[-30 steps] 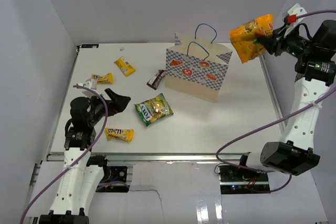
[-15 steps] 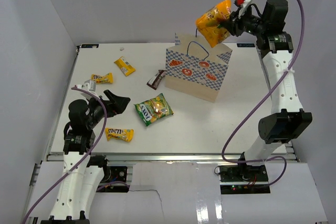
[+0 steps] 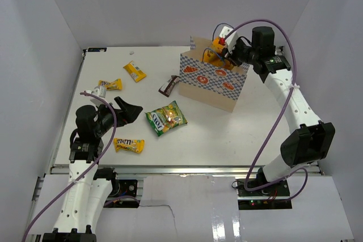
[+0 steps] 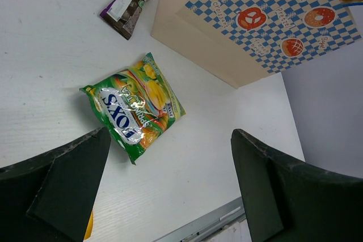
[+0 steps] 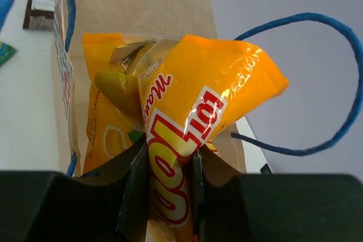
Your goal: Place the snacks into the paper bag
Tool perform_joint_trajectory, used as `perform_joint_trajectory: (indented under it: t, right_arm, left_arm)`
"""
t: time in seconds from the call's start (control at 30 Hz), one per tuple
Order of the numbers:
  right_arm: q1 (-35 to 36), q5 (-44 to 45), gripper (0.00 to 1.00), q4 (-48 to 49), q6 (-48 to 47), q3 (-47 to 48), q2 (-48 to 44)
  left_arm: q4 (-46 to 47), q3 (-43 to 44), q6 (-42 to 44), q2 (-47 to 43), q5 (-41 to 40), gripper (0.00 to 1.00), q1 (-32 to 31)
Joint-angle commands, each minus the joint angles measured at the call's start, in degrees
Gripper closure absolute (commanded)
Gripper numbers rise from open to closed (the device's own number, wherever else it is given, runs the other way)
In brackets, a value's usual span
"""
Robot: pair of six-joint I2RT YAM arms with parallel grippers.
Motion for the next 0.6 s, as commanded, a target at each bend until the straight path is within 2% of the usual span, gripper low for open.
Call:
perform_joint_trajectory:
  t: [0.0, 0.03, 0.07, 0.13, 0.23, 0.33, 0.4, 0.5, 0.57]
  right_arm:
    - [0.79, 4.34, 0.84, 7.43, -8.18, -1.01, -4.72]
    - [0.87, 4.69, 0.80, 7.08, -8.63, -1.19, -4.72]
    - [0.88, 5.13, 0.69, 6.38, -9.15, -1.45, -4.72]
    - [0.88, 5.30, 0.59, 5.76, -9.42, -1.54, -4.64]
    - [0.96, 5.22, 0.37, 4.53, -8.98, -0.58, -4.72]
    - [1.05, 4.87, 0.30, 2.69, -6.88, 1.44, -4.46]
    - [0.96, 4.78, 0.29, 0.68, -5.04, 4.15, -4.02]
    - [0.88, 5.21, 0.28, -1.79, -2.58, 7.59, -3.93]
    - [0.88, 7.14, 0.26, -2.32, -1.34, 8.12, -4.54]
  left_arm:
    - [1.68, 0.31, 0.24, 0.15, 2.50, 0.02, 0.29]
    - [1.77, 0.22, 0.15, 0.23, 2.76, 0.02, 0.29]
    - [2.21, 0.13, 0.06, 0.32, 3.11, 0.02, 0.29]
    - [2.91, -0.13, -0.38, 1.11, 3.46, 0.02, 0.29]
    - [5.19, -0.83, -3.27, 3.39, 4.34, 0.02, 0.29]
    - [5.81, -0.75, -4.86, 7.17, 4.96, 0.02, -0.06]
    - [5.82, -0.31, -5.56, 9.19, 3.91, 0.02, -0.85]
    - [5.82, 0.30, -6.18, 10.95, 0.05, 0.02, -4.00]
    - [5.55, 0.92, -6.18, 14.02, -2.50, 0.02, -8.48]
